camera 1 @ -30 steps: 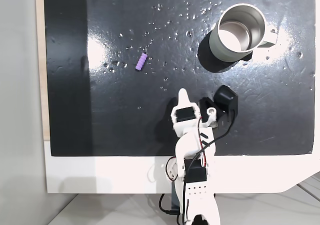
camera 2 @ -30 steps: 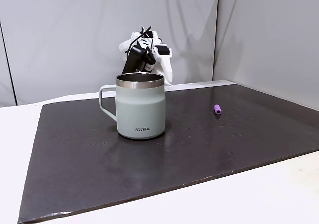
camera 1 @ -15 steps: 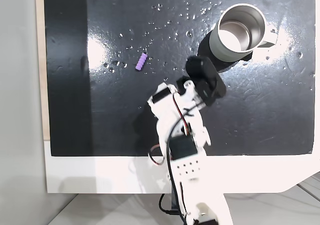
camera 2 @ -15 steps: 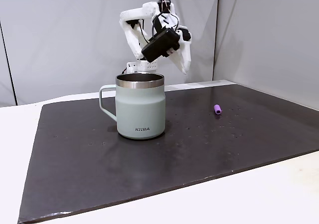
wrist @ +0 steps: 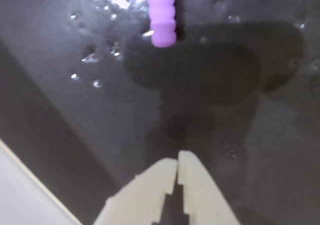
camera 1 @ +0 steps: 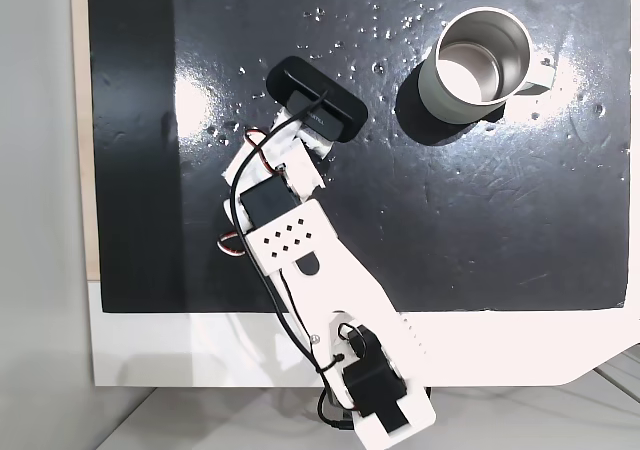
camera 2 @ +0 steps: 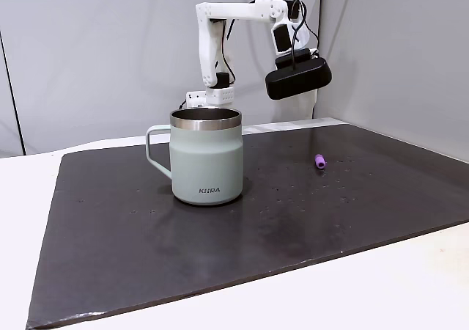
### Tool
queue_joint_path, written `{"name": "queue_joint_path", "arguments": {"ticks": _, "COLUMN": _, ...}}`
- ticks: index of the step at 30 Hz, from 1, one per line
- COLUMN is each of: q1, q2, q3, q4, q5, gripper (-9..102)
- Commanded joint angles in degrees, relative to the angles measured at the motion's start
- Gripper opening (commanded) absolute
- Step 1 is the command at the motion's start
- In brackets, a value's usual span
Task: Grasp a pengrip and put it in the cup.
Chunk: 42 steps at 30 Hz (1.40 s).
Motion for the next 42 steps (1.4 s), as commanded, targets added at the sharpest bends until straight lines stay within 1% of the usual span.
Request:
{"name": "queue_joint_path", "arguments": {"ticks": 1, "q1": -0.88, "q2": -4.31, "q3": -7.21, "q4": 2.20, "q5": -1.41, "gripper": 0}}
{"name": "queue_joint_path", "arguments": {"ticks": 3, "q1": -0.97, "q2": -7.47, "q3": -9.32, "q4": 3.60, "q5": -1.67, "gripper": 0}}
{"name": "queue_joint_path", "arguments": {"ticks": 9, "q1": 0.00, "q2": -12.39, "q3": -11.25, "q4": 3.78, "q5": -2.81, "gripper": 2}}
{"name": "queue_joint_path", "arguments": {"ticks": 15, "q1": 1.67, "q2": -17.84, "q3": -16.08, "q4": 4.48, "q5": -5.01, "gripper": 8}}
{"name": "queue_joint_path", "arguments": {"ticks": 20, "q1": 3.87, "q2": -19.86, "q3": -17.84, "q4": 1.67, "q5": -7.47, "gripper": 13}}
{"name": "queue_joint_path", "arguments": {"ticks": 26, "q1": 5.89, "q2": -22.41, "q3": -20.74, "q4": 1.23, "q5": -10.81, "gripper": 18}}
{"name": "queue_joint_path", "arguments": {"ticks": 29, "q1": 7.38, "q2": -23.12, "q3": -21.27, "q4": -0.44, "q5": -13.01, "gripper": 19}}
{"name": "queue_joint_path", "arguments": {"ticks": 35, "q1": 9.23, "q2": -26.81, "q3": -25.14, "q4": -1.14, "q5": -14.15, "gripper": 21}}
{"name": "queue_joint_path", "arguments": {"ticks": 42, "q1": 8.96, "q2": -32.34, "q3": -27.77, "q4": -1.85, "q5": -14.68, "gripper": 21}}
